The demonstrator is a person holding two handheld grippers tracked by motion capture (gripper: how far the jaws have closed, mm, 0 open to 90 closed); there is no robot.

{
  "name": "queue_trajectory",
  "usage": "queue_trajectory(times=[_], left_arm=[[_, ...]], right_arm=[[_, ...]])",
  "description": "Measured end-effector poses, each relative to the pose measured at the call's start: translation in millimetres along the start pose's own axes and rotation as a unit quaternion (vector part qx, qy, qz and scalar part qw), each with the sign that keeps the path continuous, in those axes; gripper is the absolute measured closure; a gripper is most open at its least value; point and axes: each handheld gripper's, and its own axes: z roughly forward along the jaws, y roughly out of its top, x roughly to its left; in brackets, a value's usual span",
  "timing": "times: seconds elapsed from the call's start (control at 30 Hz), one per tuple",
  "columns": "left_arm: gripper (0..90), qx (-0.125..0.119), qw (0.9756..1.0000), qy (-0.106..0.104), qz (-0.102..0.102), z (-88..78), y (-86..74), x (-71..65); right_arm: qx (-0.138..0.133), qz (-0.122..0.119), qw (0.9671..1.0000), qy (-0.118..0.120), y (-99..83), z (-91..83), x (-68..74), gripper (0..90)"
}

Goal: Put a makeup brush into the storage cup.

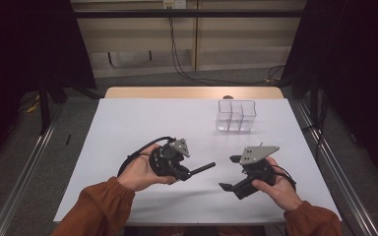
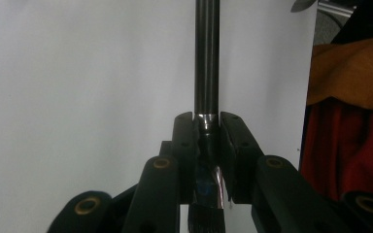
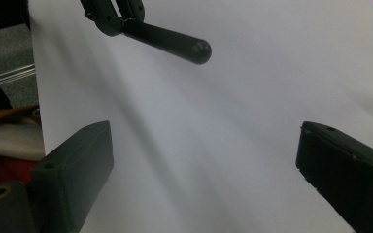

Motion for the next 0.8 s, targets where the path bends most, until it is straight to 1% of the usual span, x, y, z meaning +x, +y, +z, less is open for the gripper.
queue_trajectory(times=[0.1,0.13,0.2,0.27,0.47,0.57,0.6,0.67,0.7,0.77,0.8], left_arm=[[77.9,0.002,1.0000,0.000,0.001,0.4,1.1,-0.1],[77.9,0.007,1.0000,0.000,0.004,0.6,1.3,0.3],[77.9,0.013,0.9999,-0.001,0.007,1.6,1.8,0.5],[77.9,0.015,0.9999,-0.002,0.006,2.6,2.3,0.6],[77.9,0.025,0.9996,-0.009,0.006,5.7,4.2,0.5],[77.9,0.032,0.9994,-0.010,0.006,7.2,4.6,0.6],[77.9,0.032,0.9994,-0.011,0.007,7.4,4.7,0.6],[77.9,0.035,0.9993,-0.013,0.008,7.9,4.7,0.5],[77.9,0.038,0.9992,-0.014,0.009,7.9,4.7,0.4],[77.9,0.040,0.9990,-0.015,0.007,8.8,4.4,0.3],[77.9,0.042,0.9990,-0.016,0.007,8.9,4.4,0.4]], right_arm=[[0.010,-0.021,0.9995,0.023,2.6,0.2,-0.2,4.2],[0.016,-0.029,0.9987,0.039,3.8,0.2,0.2,3.5],[0.024,-0.040,0.9979,0.045,5.7,0.7,1.3,3.7],[0.037,-0.044,0.9970,0.052,8.0,1.9,2.0,3.7],[0.064,-0.056,0.9939,0.070,18.2,7.8,0.5,3.4],[0.081,-0.069,0.9910,0.081,25.0,11.9,0.1,7.5],[0.084,-0.072,0.9903,0.084,26.6,12.6,-0.2,9.2],[0.092,-0.074,0.9891,0.088,30.6,14.3,-1.9,9.6],[0.097,-0.078,0.9881,0.090,32.5,15.8,-3.2,10.0],[0.110,-0.081,0.9858,0.098,34.8,18.1,-4.9,13.9],[0.114,-0.083,0.9847,0.101,35.7,19.6,-5.7,14.2]])
